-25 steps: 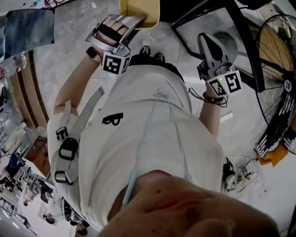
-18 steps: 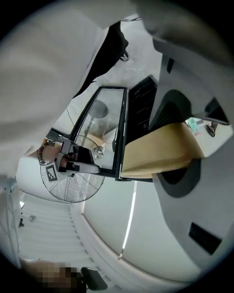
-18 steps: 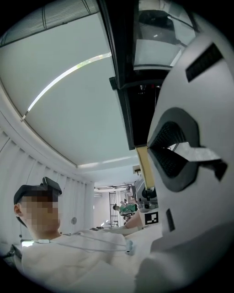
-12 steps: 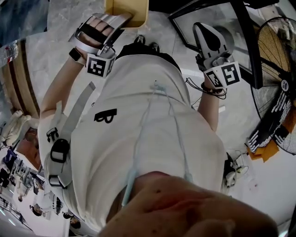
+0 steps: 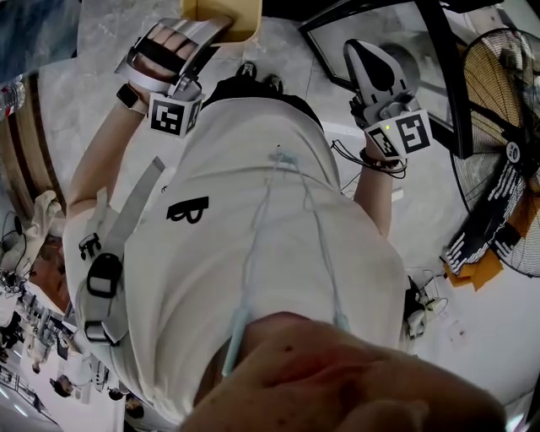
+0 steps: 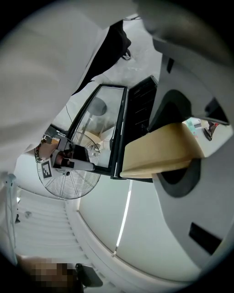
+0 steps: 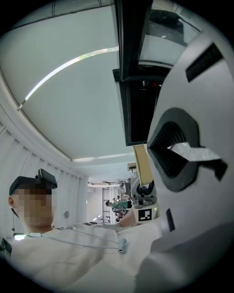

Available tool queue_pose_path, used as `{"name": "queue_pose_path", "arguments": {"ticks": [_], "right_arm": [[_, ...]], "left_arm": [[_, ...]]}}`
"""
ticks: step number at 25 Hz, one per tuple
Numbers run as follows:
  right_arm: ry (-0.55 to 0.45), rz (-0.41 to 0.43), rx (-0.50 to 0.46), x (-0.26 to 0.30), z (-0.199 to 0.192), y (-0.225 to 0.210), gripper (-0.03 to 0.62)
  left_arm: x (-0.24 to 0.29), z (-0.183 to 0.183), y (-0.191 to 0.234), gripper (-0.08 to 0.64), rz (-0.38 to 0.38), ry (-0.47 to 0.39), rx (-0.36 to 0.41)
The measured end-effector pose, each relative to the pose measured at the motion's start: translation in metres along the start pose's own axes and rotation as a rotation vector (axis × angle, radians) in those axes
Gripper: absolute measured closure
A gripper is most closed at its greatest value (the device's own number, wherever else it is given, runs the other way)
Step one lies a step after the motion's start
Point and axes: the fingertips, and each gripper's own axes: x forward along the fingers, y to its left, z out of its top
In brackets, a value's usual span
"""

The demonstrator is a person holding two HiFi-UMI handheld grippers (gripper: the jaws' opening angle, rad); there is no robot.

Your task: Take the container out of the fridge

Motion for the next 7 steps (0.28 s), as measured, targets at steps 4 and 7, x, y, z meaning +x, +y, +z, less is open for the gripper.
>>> {"name": "queue_pose_path", "arguments": {"ticks": [4,7], "right_arm": [[-0.001,-0.013,0.015,-0.005,0.0,-0.005,0.578],[-0.005,-0.018,0.009,-0.003,0.01,-0.009,0.578]], "left_arm": [[0.005,0.001,0.0,0.376,-0.005,-0.011,-0.013],[0.006,-0.003,0.003,0.376,-0.015,-0.011,-0.029]]}}
